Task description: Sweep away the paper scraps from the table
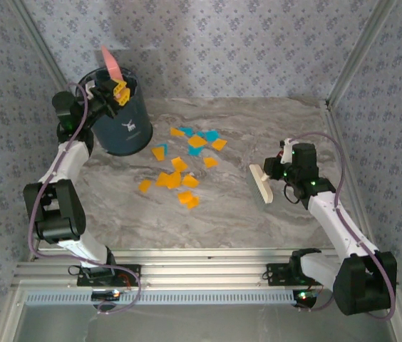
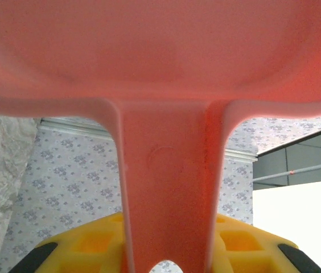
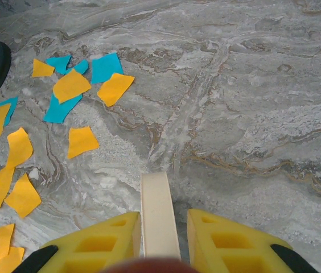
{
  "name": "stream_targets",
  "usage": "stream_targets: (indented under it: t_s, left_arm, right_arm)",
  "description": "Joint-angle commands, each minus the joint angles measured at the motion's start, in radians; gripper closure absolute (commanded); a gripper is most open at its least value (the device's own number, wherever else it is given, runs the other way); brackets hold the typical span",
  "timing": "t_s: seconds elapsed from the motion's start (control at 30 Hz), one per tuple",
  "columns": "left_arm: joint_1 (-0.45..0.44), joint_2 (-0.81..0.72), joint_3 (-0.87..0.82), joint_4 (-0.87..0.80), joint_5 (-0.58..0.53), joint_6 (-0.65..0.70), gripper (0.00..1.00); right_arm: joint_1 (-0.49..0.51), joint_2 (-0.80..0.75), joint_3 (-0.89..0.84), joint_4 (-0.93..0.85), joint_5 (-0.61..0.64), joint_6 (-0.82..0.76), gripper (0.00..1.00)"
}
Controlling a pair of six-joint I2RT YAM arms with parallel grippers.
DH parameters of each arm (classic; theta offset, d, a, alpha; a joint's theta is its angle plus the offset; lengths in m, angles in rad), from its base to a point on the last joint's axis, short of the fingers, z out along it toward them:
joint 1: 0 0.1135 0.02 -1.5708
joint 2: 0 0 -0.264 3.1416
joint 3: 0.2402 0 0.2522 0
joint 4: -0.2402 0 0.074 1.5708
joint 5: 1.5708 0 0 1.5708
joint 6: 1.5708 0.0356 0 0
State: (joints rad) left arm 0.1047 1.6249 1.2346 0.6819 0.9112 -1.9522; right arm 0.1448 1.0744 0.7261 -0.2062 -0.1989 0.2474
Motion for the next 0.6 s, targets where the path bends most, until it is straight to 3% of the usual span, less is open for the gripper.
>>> stream_targets:
  t_s: [0.0,0.17,0.27,0.57]
  left_arm:
    - [-0.011,-0.037,0.001,0.082,-0.015,-0.023,1.0]
    - [-0.012,-0.058,0.003,0.031,-0.008,0.022,1.0]
    - [-0.012,-0.078,0.034,-0.084,0.015,0.118,1.0]
    - [-0.014,-0.137,0.21,-0.699,0.048,0.694,1.0]
  right_arm:
    - [0.007,-0.001,0.035,0.02,0.001,0.009,1.0]
    - [0.007,0.0,0.035,0.018,0.001,0.006,1.0]
    - [0.007,-0.002,0.034,0.018,0.001,0.007,1.0]
    - [0.014,-0.007,0.032,0.033,-0.016,0.016,1.0]
